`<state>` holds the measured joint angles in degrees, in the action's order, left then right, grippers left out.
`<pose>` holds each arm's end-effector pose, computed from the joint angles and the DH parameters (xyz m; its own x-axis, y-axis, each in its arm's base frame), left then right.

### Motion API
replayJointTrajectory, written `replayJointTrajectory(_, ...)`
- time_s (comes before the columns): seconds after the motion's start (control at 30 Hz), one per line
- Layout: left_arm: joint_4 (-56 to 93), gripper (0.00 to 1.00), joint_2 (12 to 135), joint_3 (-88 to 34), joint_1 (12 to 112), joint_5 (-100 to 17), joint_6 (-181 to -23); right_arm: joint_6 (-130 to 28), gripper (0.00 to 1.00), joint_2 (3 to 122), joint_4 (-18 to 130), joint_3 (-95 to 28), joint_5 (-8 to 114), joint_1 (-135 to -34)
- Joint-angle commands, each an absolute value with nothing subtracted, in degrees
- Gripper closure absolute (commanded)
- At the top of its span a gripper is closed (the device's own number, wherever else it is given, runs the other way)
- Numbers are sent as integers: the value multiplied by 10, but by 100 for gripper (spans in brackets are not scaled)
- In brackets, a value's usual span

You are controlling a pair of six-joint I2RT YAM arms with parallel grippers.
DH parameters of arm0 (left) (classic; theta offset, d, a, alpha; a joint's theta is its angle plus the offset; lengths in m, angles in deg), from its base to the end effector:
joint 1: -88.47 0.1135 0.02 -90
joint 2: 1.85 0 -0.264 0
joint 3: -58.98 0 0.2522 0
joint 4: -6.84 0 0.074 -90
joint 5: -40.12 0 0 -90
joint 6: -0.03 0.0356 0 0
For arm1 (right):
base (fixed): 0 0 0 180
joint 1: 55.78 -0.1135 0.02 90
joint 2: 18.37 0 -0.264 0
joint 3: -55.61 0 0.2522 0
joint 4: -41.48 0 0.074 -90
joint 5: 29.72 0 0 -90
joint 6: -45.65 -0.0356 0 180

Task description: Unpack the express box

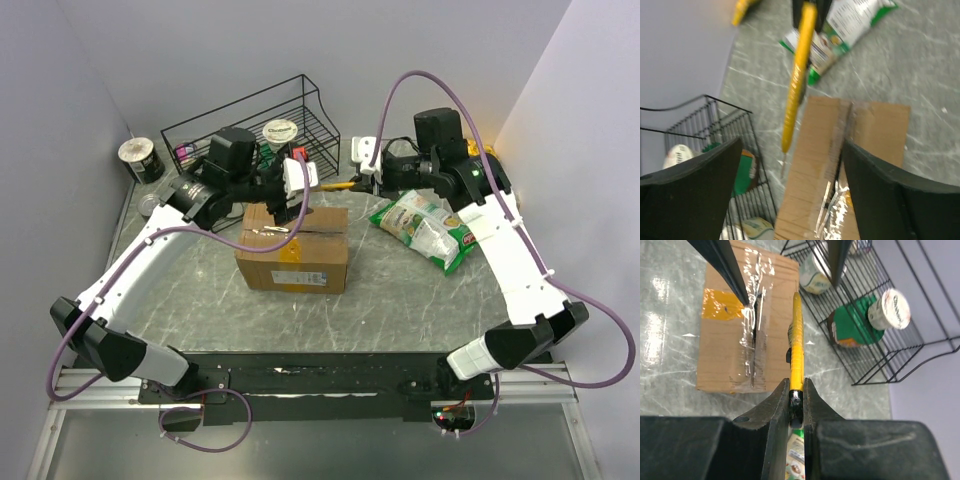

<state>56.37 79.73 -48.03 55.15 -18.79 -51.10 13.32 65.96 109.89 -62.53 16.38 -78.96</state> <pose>0.2443 -0.1826 0.4403 0.2767 0.4612 -0.8430 0.8870 0.2148 0.4087 0.2527 0.1351 0.4600 0.4038 -0.4894 -0.7729 -0.8734 0.0452 -0.4850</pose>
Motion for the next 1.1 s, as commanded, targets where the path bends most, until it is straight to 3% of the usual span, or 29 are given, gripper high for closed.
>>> replayJointTrajectory(0.0, 571, 19, 786, -472, 553, -160, -479, 150, 100, 630, 1104, -630, 176, -811)
replayJointTrajectory(0.33, 567, 42, 807, -480, 553, -157, -484, 148, 100, 605, 1084, -599, 199, -843)
replayJointTrajectory(0.47, 576, 62, 813, -483, 553, -152, -487, 141, 100, 603, 1075, -600, 197, -844)
replayJointTrajectory(0.63, 570, 77, 813, -476, 553, -146, -488, 119, 100, 601, 1055, -588, 197, -850)
replayJointTrajectory(0.73, 563, 97, 809, -466, 555, -141, -494, 60, 100, 599, 1004, -572, 203, -851)
replayJointTrajectory(0.87, 504, 99, 795, -428, 581, -101, -559, -78, 70, 605, 941, -596, 184, -827)
replayJointTrajectory(0.9, 460, 99, 795, -428, 591, -85, -593, -111, 55, 607, 921, -605, 129, -790)
replayJointTrajectory(1.0, 395, 99, 824, -484, 645, 14, -773, -273, 31, 634, 872, -650, 16, -710)
replayJointTrajectory(1.07, 402, 99, 841, -520, 654, 42, -781, -375, 26, 654, 815, -670, -25, -677)
